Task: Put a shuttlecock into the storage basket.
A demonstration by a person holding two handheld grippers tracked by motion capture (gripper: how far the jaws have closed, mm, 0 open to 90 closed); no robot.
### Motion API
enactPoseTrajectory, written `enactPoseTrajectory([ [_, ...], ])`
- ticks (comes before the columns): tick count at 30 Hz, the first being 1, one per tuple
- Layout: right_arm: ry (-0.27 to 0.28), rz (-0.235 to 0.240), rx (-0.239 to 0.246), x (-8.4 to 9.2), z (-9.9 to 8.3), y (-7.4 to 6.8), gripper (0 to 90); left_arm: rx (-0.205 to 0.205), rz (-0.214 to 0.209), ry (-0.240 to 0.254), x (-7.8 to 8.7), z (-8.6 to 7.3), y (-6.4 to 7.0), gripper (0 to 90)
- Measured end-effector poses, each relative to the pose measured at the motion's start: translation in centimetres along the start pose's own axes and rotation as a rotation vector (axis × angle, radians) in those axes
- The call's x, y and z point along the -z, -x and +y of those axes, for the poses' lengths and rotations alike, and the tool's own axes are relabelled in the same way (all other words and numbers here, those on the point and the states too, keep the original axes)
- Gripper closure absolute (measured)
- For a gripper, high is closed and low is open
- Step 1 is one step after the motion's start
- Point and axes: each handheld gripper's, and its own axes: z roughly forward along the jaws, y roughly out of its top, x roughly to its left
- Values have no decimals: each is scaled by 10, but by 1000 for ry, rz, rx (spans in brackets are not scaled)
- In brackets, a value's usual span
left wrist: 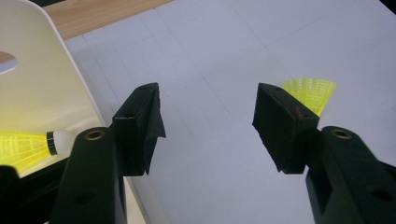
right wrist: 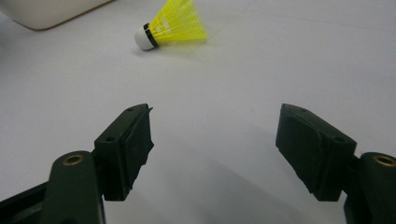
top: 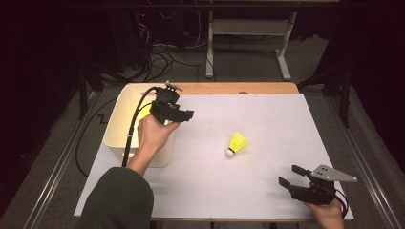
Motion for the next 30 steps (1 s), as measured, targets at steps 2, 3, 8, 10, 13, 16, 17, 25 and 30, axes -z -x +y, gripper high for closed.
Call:
enactPoseTrajectory([
  [2, 0, 0, 0, 0, 0, 0, 273, -1, -4, 2, -1, 0, 1, 424],
  [3, 0, 0, -1, 0, 0, 0, 273, -2, -4, 1, -1, 0, 2, 424],
  [8, 1, 0, -2, 0, 0, 0, 273, -13, -7, 1, -3, 0, 6, 423],
  [10, 1, -1, -2, 0, 0, 0, 273, -19, -8, -1, -3, -1, 7, 421],
  [13, 1, 0, -2, 0, 0, 0, 272, -22, -13, 1, -4, -1, 9, 420],
  [16, 1, 0, -1, 0, 0, 0, 273, -21, -18, 6, -4, -1, 11, 420],
  [17, 1, 0, -1, 0, 0, 0, 273, -24, -19, 5, -5, -1, 12, 420],
  [25, 1, 0, -1, 0, 0, 0, 273, -33, -33, 5, -9, -2, 18, 419],
  [30, 1, 1, 0, 0, 0, 0, 273, -35, -40, 4, -14, -2, 21, 417],
])
